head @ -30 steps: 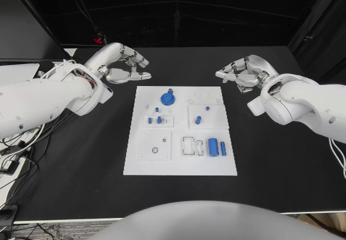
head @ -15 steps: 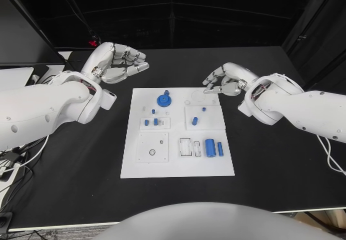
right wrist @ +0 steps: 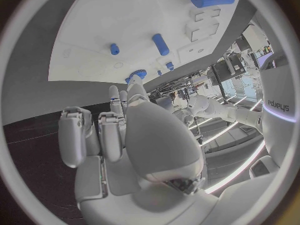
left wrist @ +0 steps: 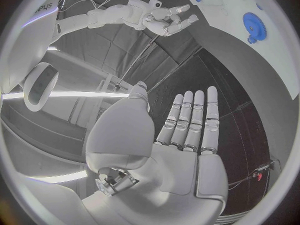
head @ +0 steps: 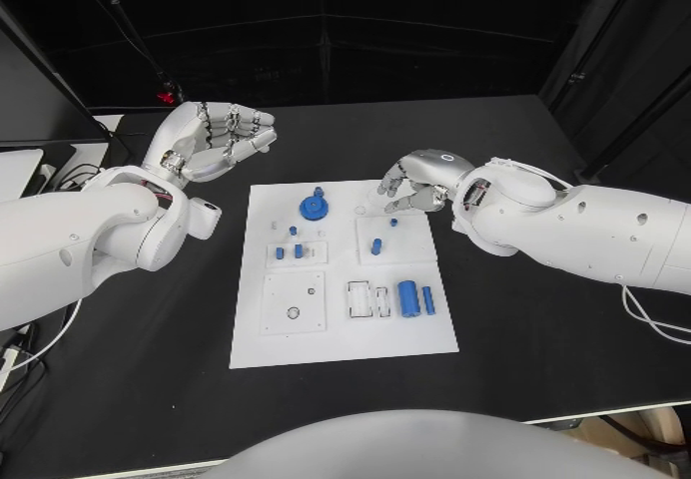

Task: Assemble the parts on the task board

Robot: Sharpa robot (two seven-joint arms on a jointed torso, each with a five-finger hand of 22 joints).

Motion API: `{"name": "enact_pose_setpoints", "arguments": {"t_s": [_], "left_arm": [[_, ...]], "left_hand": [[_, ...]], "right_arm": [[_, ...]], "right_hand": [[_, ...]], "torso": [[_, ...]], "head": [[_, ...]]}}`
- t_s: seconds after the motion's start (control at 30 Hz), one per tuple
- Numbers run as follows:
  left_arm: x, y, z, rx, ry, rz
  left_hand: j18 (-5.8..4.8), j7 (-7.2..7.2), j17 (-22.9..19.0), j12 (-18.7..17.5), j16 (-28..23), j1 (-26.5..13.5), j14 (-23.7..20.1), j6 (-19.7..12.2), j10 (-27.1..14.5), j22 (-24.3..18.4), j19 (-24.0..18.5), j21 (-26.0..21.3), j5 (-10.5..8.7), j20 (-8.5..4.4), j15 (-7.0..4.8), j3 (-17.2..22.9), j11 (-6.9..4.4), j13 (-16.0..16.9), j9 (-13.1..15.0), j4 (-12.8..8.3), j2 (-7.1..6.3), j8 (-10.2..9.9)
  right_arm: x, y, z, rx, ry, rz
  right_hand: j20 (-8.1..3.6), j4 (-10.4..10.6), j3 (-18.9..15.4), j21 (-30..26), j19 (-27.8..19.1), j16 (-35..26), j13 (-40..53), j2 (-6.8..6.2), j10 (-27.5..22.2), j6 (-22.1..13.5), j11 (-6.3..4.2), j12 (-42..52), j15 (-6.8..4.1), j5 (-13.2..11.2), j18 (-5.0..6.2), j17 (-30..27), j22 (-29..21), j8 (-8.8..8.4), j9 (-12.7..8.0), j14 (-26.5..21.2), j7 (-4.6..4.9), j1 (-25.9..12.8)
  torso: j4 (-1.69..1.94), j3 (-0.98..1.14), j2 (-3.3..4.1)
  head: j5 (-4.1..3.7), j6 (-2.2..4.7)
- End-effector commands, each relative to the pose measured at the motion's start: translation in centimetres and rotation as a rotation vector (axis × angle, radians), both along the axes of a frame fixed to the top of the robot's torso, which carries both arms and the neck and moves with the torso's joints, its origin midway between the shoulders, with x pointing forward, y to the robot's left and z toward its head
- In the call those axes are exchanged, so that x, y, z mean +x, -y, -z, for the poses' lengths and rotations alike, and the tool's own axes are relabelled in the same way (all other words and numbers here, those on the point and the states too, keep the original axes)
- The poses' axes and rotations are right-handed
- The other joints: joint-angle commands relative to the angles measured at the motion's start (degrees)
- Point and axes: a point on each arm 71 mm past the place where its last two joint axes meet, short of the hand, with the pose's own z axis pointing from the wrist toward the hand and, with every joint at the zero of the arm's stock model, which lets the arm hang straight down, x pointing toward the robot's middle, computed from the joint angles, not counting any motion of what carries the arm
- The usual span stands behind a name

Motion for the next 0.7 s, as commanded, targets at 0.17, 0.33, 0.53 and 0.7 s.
{"name": "enact_pose_setpoints", "arguments": {"t_s": [0.17, 0.33, 0.53, 0.7], "left_arm": [[-0.1, -0.3, 0.0, -0.094, -0.051, 0.015], [-0.1, -0.4, 0.0, -0.1, -0.055, 0.017], [0.0, -0.5, 0.0, -0.101, -0.058, 0.017], [0.0, -0.5, 0.0, -0.101, -0.062, 0.019]], "left_hand": [[0.33, 1.71, -1.0, 1.2, 1.1, -0.2, -2.1, -1.8, -1.9, -1.0, -0.6, -1.2, -0.26, 0.51, 0.4, 0.3, 0.37, 0.1, 0.1, 0.1, 0.39, 1.5], [0.33, 1.77, -1.2, 1.5, 1.4, -0.3, -2.4, -2.2, -2.3, -1.2, -0.6, -1.3, -0.28, 0.57, 0.46, 0.4, 0.44, 0.1, 0.1, 0.1, 0.63, 1.9], [0.31, 1.82, -1.5, 1.9, 1.6, -0.5, -2.9, -2.6, -2.6, -1.4, -0.7, -1.5, -0.34, 0.63, 0.55, 0.4, 0.49, 0.1, 0.2, 0.1, 0.81, 2.4], [0.31, 1.84, -1.6, 2.1, 1.8, -0.6, -3.1, -2.8, -2.7, -1.5, -0.8, -1.5, -0.4, 0.65, 0.58, 0.3, 0.51, 0.1, 0.2, 0.1, 0.94, 2.6]], "right_arm": [[0.0, -0.3, 0.8, -0.131, -0.02, 0.019], [-0.1, -0.3, 1.0, -0.163, -0.03, 0.026], [0.0, -0.3, 1.3, -0.204, -0.046, 0.041], [0.0, -0.4, 1.5, -0.223, -0.054, 0.047]], "right_hand": [[-0.49, -0.1, 1.0, 0.1, 2.9, -0.4, -1.4, -0.78, 1.3, 1.6, -0.01, -1.2, -0.55, -0.4, 0.19, 10.7, 12.6, -0.27, 0.1, 5.0, -0.22, 0.4], [-0.56, 0.0, 1.1, 0.0, 2.8, -0.4, -1.8, -1.17, 1.6, 2.1, -0.04, -1.6, -0.63, -0.4, 0.22, 10.5, 12.6, -0.31, 0.1, 4.9, -0.38, 0.2], [-0.72, 0.0, 1.2, -0.1, 2.8, -0.5, -2.2, -1.54, 1.5, 2.3, -0.1, -2.0, -0.87, -0.5, 0.25, 10.5, 12.5, -0.42, 0.1, 4.9, -0.55, -0.1], [-0.87, 0.1, 1.3, -0.3, 2.7, -0.5, -2.4, -1.63, 1.6, 2.5, -0.22, -2.2, -1.04, -0.5, 0.31, 10.3, 12.5, -0.53, 0.1, 4.9, -0.55, -0.4]], "torso": [[-0.07, -0.02, -0.11], [-0.04, 0.06, -0.03], [-0.01, 0.05, -0.01], [-0.02, 0.06, -0.03]], "head": [[-0.28, -0.24], [-0.26, -0.03], [-0.34, -0.02], [-0.25, -0.1]]}}
